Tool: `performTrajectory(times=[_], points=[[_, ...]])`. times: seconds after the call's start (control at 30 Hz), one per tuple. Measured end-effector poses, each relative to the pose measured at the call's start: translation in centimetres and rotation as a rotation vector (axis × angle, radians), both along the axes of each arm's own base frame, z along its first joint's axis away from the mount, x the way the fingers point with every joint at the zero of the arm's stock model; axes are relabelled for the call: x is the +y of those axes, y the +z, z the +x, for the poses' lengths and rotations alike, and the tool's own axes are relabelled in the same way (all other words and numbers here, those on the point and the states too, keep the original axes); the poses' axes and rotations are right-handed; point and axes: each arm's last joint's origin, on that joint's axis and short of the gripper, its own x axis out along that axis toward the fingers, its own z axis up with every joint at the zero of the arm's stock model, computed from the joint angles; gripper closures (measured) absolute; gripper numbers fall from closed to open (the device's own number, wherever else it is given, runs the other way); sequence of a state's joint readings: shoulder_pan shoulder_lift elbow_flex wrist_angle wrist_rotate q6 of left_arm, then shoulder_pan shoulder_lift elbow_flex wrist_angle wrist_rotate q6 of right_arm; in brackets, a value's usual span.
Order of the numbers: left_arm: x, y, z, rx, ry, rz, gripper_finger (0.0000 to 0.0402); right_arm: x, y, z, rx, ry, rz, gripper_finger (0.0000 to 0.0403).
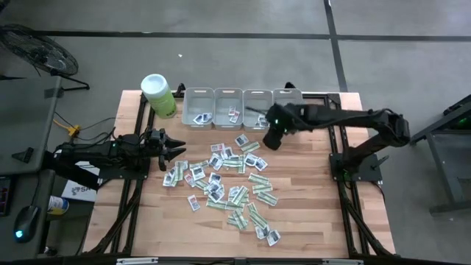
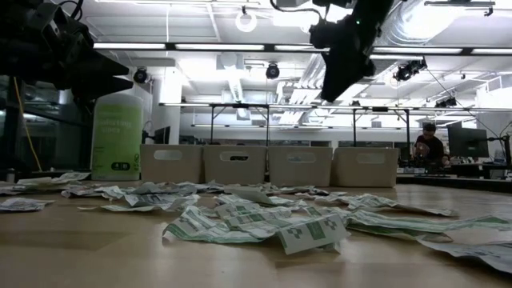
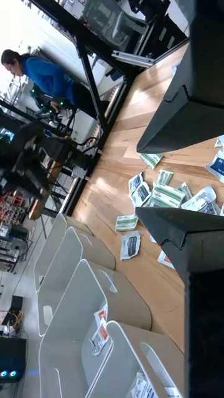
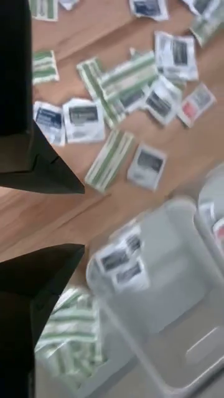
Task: Pick & Place First Aid Supplies
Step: Put the alcohol pad into the left gray bin
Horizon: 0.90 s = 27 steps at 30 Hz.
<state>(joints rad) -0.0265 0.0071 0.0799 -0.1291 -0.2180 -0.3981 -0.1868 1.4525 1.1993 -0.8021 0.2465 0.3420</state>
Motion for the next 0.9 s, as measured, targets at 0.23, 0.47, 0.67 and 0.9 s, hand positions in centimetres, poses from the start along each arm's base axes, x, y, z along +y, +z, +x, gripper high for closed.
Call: performTrajectory(times=[0.23,0.47,0.67,0.9], points=[[0.0,0.0,0.0,0.0,0.0,0.0,0.0252,4.5,-4.2,0.7,-0.095,0.033,-0.021,0.0269],[0.0,0.0,0.0,0.0,0.0,0.0,0.0252,6.2,-9.8,-0.6,-0.22,0.038,-0.01,0.0268],[0.0,0.0,0.0,0.0,0.0,0.0,0.0252,6.1,-12.7,-2.2,-0.183,-0.01,-0.012,0.0268],[0.0,0.0,0.0,0.0,0.0,0.0,0.0252,7.6,-14.2,-1.2,-0.013,0.339,-0.177,0.0269]])
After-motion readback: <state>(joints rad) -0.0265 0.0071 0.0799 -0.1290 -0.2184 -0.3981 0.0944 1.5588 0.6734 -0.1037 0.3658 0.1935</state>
